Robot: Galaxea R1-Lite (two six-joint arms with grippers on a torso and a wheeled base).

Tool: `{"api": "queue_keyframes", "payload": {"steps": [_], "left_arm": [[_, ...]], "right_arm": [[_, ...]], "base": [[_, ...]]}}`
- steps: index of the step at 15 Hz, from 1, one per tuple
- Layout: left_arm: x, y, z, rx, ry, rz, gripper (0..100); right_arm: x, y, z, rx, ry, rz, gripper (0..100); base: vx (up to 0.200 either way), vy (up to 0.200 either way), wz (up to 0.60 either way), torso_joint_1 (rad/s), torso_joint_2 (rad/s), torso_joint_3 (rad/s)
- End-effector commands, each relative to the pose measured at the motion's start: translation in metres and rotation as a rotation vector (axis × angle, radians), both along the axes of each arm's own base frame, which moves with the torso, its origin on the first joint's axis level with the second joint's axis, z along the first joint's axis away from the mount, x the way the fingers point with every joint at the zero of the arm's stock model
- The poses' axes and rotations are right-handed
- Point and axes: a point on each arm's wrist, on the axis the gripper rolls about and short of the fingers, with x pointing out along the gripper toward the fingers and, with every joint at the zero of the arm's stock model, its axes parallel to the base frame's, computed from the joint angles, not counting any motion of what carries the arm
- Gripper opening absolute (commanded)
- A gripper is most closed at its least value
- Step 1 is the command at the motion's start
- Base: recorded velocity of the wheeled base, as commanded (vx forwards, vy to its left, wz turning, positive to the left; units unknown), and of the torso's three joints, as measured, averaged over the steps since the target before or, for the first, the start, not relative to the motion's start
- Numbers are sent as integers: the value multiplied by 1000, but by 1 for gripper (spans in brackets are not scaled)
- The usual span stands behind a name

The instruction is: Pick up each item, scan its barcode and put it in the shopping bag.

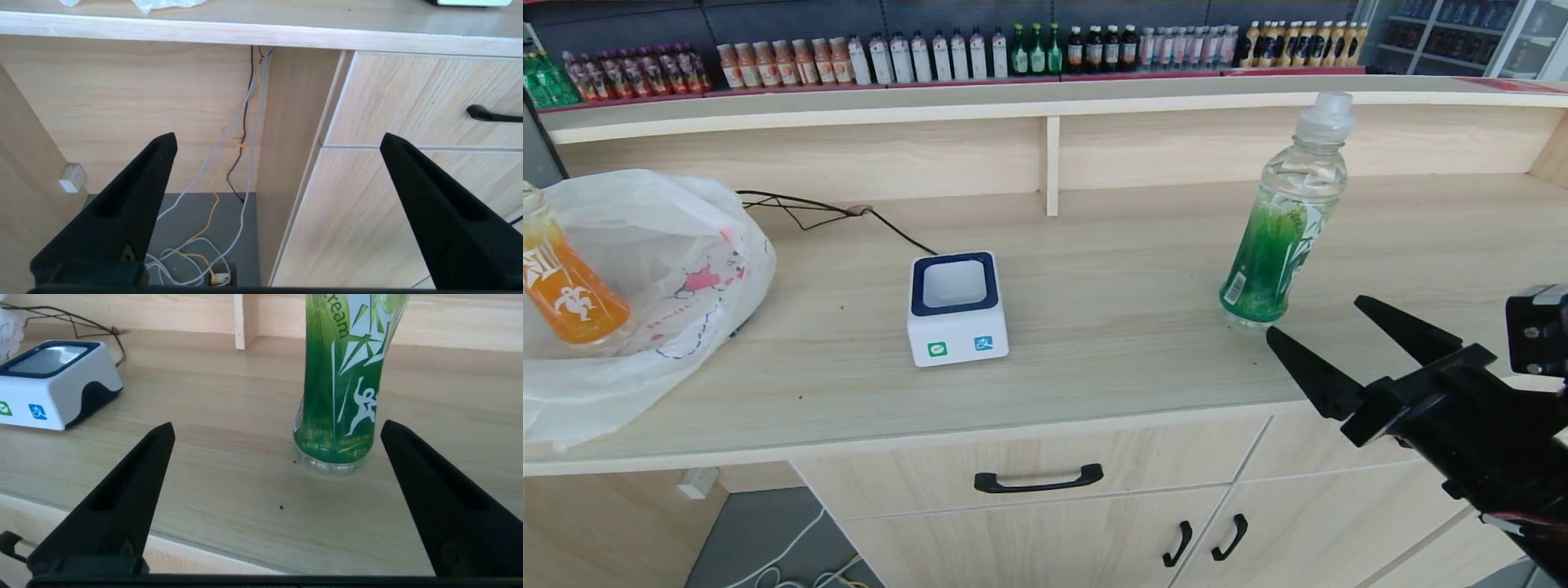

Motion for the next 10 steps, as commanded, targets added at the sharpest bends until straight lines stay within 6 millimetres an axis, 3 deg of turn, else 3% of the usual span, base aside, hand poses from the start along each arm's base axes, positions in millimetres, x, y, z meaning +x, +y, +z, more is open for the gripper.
{"api": "queue_keyframes", "payload": {"steps": [1,4,10], "left_arm": [[0,0,0,-1,0,0,100],[0,0,0,-1,0,0,100],[0,0,0,-1,0,0,100]], "right_arm": [[20,1,-1,-9,1,-24,100],[39,-1,-1,-38,-13,-31,100],[59,-5,-3,-56,-21,-26,100]], "base": [[0,0,0,0,0,0],[0,0,0,0,0,0],[0,0,0,0,0,0]]}}
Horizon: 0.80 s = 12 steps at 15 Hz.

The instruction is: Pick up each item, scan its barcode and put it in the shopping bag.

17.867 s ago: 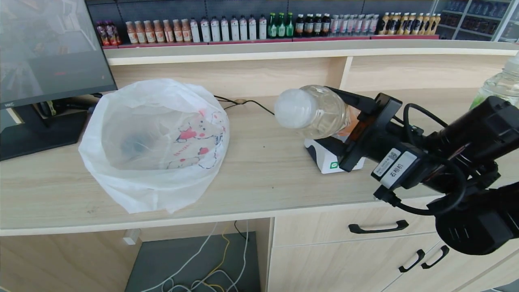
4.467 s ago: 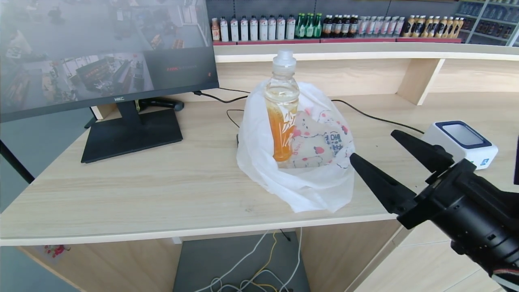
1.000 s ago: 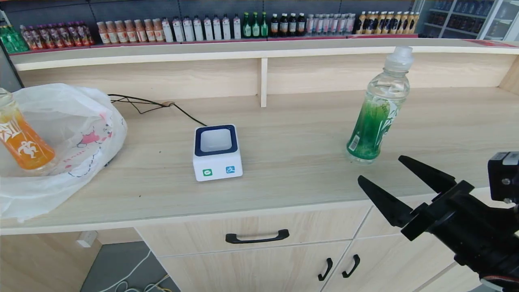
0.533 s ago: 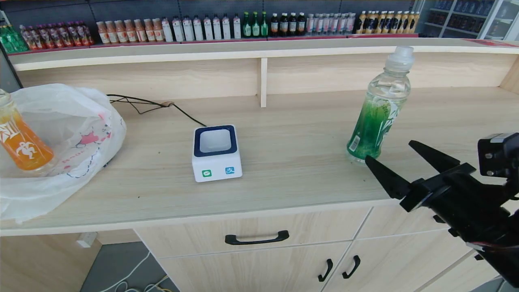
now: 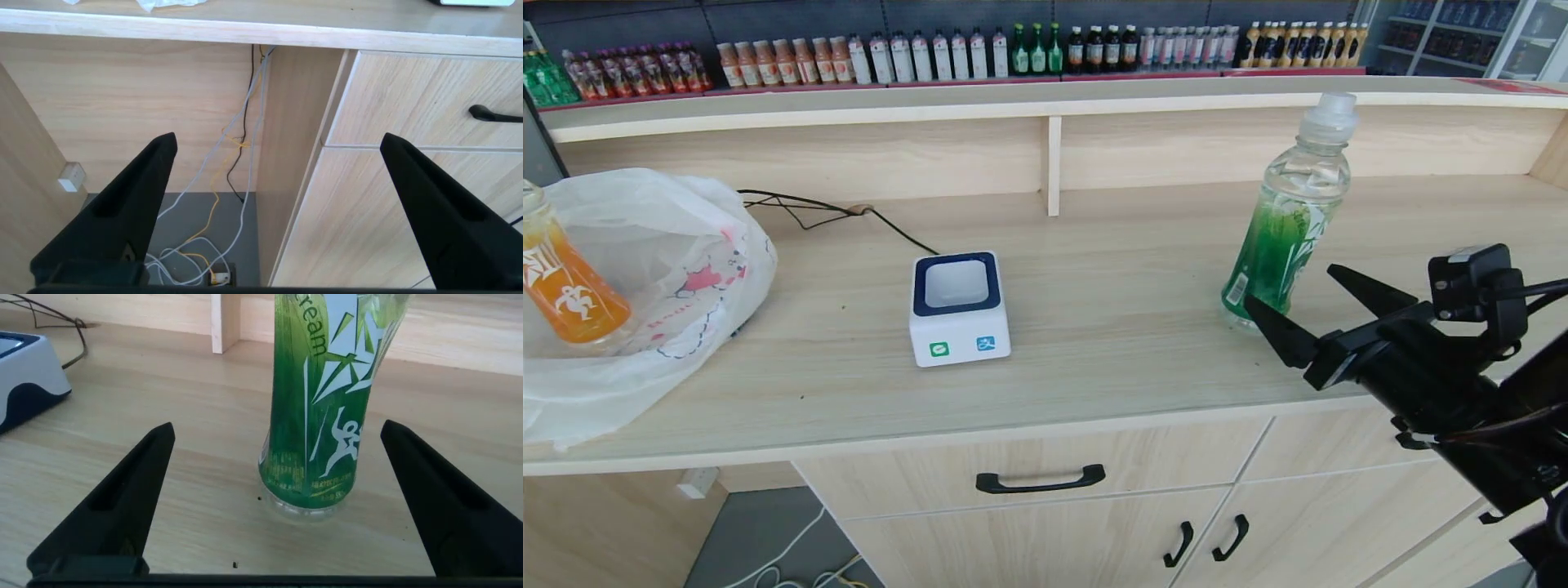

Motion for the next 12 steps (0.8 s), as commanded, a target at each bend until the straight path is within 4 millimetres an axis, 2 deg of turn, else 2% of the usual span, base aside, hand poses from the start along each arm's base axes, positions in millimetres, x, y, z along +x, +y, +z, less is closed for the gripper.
{"api": "queue_keyframes", "payload": {"steps": [1,3,6,8,12], "left_arm": [[0,0,0,-2,0,0,100],[0,0,0,-3,0,0,100],[0,0,0,-3,0,0,100],[0,0,0,-3,0,0,100],[0,0,0,-3,0,0,100]], "right_arm": [[16,-3,0,4,-8,-28,100],[31,-4,6,16,-41,-47,100],[37,-1,5,13,-42,-42,100],[47,3,14,27,-88,-39,100],[55,6,18,30,-112,-24,100]], "base": [[0,0,0,0,0,0],[0,0,0,0,0,0],[0,0,0,0,0,0],[0,0,0,0,0,0],[0,0,0,0,0,0]]}}
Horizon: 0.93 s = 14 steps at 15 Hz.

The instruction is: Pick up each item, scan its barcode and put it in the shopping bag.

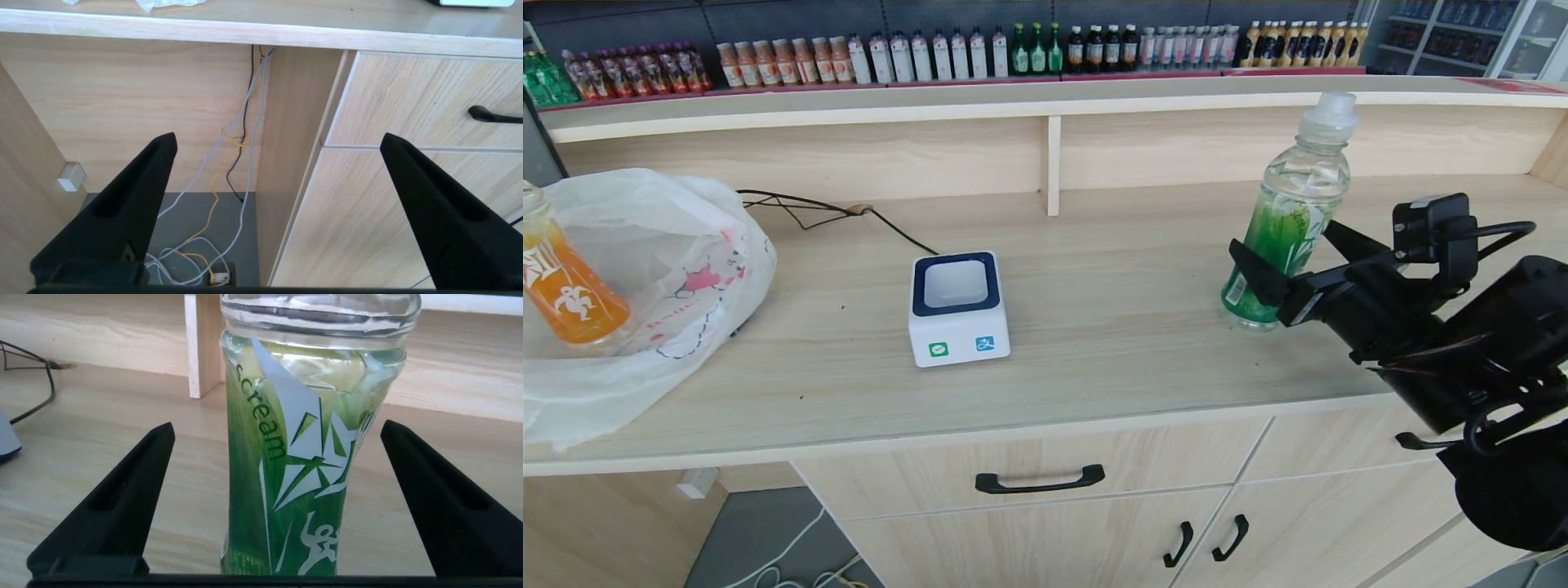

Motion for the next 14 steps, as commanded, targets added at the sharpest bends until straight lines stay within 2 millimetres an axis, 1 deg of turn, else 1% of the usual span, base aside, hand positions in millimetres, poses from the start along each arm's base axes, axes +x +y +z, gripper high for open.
{"api": "queue_keyframes", "payload": {"steps": [1,2,3,7,11,14], "left_arm": [[0,0,0,0,0,0,100],[0,0,0,0,0,0,100],[0,0,0,0,0,0,100],[0,0,0,0,0,0,100],[0,0,0,0,0,0,100],[0,0,0,0,0,0,100]], "right_arm": [[7,2,1,1,-13,1,100],[11,6,6,8,-35,8,100],[12,14,11,17,-58,30,100],[20,20,18,28,-92,38,100],[23,20,16,28,-88,37,100],[26,21,11,22,-73,35,100]], "base": [[0,0,0,0,0,0],[0,0,0,0,0,0],[0,0,0,0,0,0],[0,0,0,0,0,0],[0,0,0,0,0,0],[0,0,0,0,0,0]]}}
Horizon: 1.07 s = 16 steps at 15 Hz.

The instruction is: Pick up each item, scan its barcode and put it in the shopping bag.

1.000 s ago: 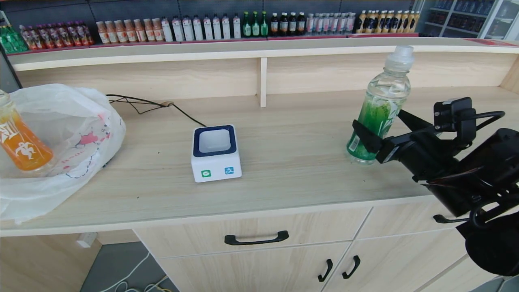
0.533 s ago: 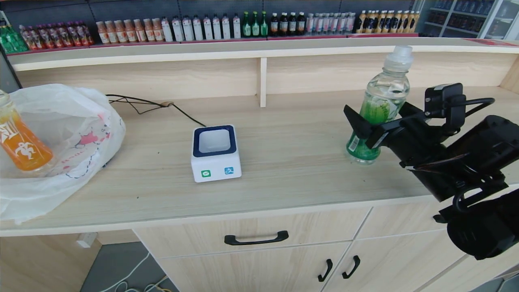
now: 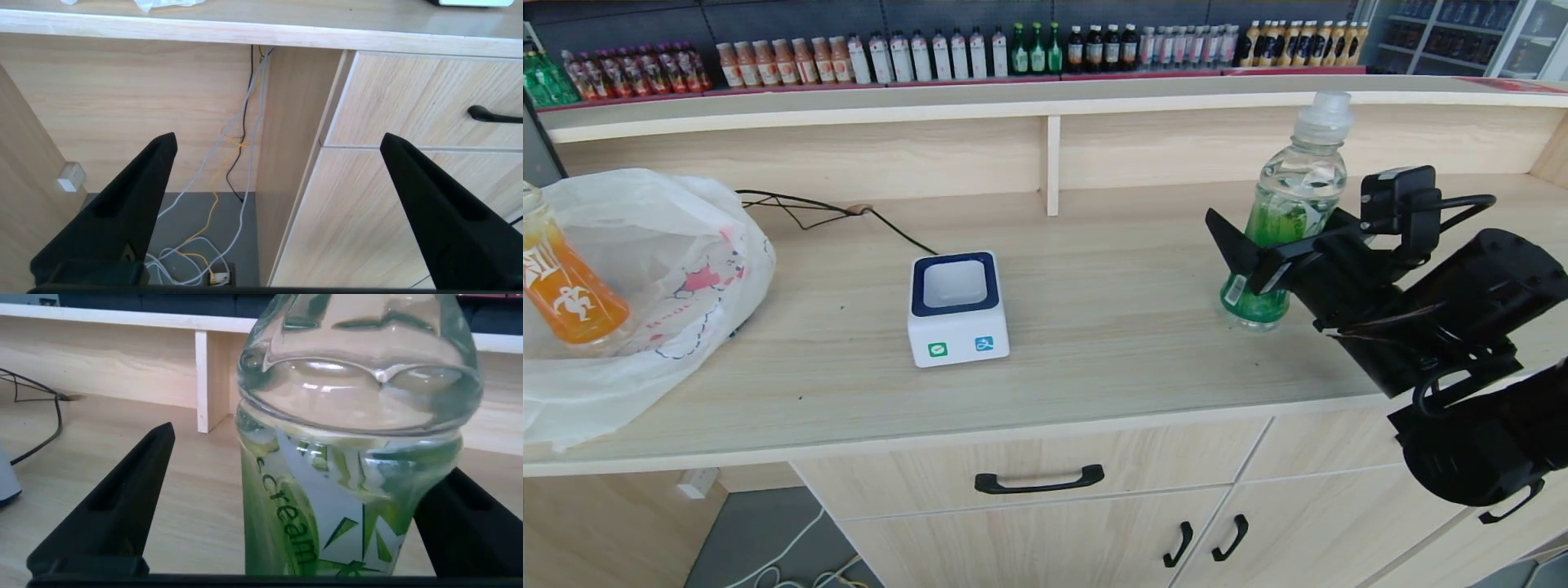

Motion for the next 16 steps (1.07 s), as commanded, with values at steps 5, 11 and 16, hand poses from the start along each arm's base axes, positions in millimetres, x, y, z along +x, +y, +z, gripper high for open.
{"api": "queue_keyframes", "payload": {"steps": [5,11,16], "left_arm": [[0,0,0,0,0,0,100],[0,0,0,0,0,0,100],[0,0,0,0,0,0,100]], "right_arm": [[3,1,-3,-4,3,0,100],[4,0,-1,1,-3,-4,0],[4,-3,-1,3,-1,-13,0]], "base": [[0,0,0,0,0,0],[0,0,0,0,0,0],[0,0,0,0,0,0]]}}
